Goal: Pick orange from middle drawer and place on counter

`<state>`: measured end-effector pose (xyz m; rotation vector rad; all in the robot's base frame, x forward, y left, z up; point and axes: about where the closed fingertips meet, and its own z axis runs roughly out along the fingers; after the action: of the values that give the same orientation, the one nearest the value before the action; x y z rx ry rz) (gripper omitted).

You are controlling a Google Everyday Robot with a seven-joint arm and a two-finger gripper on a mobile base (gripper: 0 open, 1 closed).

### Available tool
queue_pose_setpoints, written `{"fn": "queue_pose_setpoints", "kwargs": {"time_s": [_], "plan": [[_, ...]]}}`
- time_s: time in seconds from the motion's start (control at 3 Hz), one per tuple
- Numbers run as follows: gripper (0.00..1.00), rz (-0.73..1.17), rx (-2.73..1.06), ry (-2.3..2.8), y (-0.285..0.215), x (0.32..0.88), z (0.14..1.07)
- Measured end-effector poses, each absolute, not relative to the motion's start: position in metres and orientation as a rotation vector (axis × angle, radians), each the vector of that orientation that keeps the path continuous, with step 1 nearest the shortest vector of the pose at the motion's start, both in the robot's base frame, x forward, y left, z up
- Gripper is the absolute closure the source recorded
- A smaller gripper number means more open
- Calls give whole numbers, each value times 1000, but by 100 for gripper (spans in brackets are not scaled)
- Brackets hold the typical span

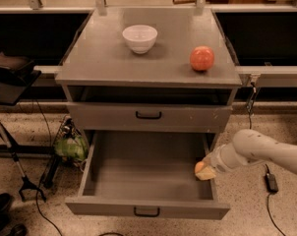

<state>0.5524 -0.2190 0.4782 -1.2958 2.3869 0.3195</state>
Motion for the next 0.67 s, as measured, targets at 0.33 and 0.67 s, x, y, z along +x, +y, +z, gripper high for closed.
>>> {"fn": "queue_pose_setpoints", "kwargs": {"time_s": [0.33, 0.67], "plan": [[100, 236, -1285, 2308, -228, 528, 561], [100, 168, -1309, 2198, -229, 524, 648]]}}
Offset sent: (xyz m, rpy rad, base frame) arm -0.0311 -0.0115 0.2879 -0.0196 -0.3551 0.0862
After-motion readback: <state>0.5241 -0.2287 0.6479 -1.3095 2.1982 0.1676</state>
